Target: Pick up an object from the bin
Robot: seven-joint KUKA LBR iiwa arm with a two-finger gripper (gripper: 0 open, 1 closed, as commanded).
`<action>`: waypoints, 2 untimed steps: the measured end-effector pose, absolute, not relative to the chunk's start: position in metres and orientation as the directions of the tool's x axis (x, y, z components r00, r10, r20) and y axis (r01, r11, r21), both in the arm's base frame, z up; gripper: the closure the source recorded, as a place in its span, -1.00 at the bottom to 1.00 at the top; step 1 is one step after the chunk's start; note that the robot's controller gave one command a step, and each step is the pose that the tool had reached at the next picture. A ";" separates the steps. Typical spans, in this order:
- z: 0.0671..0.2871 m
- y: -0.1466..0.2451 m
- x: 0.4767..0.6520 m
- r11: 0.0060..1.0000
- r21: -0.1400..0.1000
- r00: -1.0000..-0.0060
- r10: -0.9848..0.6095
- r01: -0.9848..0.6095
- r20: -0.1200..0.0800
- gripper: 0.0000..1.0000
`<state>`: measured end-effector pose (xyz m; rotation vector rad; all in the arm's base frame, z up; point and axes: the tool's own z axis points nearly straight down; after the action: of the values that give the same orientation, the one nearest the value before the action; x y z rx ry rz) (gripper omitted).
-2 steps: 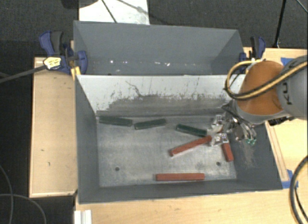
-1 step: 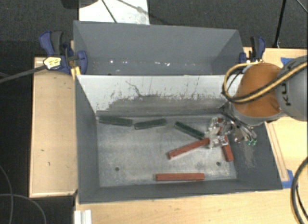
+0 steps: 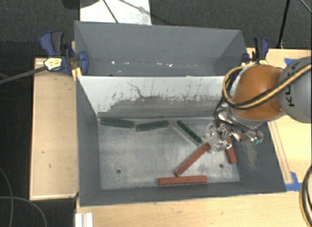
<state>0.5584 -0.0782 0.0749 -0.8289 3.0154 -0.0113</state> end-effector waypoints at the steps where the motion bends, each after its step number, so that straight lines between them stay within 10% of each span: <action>1: 0.075 -0.063 0.568 0.770 -0.010 -0.770 -0.638 -0.638 -0.005 1.00; 2: 0.081 -0.037 0.573 0.979 -0.001 -0.979 -0.205 -0.205 -0.006 -1.00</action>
Offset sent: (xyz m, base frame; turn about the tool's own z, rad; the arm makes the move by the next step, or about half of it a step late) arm 0.0135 0.0405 0.0055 0.3308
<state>0.5730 -0.0368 0.0813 -0.3226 3.1192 -0.0003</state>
